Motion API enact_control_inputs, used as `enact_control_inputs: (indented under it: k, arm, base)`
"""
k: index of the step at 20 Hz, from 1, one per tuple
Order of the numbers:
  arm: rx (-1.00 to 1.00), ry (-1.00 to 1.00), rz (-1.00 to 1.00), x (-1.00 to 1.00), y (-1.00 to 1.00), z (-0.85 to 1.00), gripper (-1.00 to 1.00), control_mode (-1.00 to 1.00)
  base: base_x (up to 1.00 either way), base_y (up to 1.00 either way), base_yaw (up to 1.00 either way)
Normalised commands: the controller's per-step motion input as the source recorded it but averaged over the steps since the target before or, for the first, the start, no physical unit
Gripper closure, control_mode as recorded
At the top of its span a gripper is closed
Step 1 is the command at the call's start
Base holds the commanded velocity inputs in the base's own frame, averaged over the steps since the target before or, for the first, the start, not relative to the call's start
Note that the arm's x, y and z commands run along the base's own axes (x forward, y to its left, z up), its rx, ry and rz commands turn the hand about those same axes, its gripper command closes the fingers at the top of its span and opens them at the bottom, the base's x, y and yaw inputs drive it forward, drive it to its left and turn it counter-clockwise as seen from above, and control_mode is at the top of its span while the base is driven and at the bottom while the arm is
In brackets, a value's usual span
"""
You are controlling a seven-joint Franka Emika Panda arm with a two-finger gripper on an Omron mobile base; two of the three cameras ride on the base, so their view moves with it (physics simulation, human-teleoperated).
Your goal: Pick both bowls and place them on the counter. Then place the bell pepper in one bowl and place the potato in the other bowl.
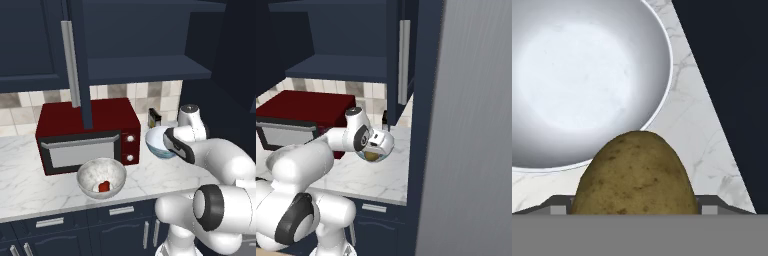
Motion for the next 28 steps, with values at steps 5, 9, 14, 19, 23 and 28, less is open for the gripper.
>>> enact_control_inputs:
  k: [5,9,14,19,23,28]
  arm:
    - [0.0,0.04,0.0,0.73,0.02,0.0,1.0,-1.0]
    - [0.0,0.08,0.0,0.58,0.0,0.0,1.0,-1.0]
    - [0.0,0.04,0.0,0.13,0.0,0.04,1.0,-1.0]
    - [0.0,0.01,0.0,0.32,0.11,0.03,1.0,-1.0]
    - [0.0,0.04,0.02,0.23,0.12,-0.18,1.0,-1.0]
    - [0.0,0.02,0.03,0.06,0.03,-0.28,1.0,-1.0]
  base:
    - [0.0,0.0,0.0]
    - [0.0,0.0,0.0]
    - [0.0,0.0,0.0]
    - [0.0,0.0,0.0]
    - [0.0,0.0,0.0]
    - [0.0,0.0,0.0]
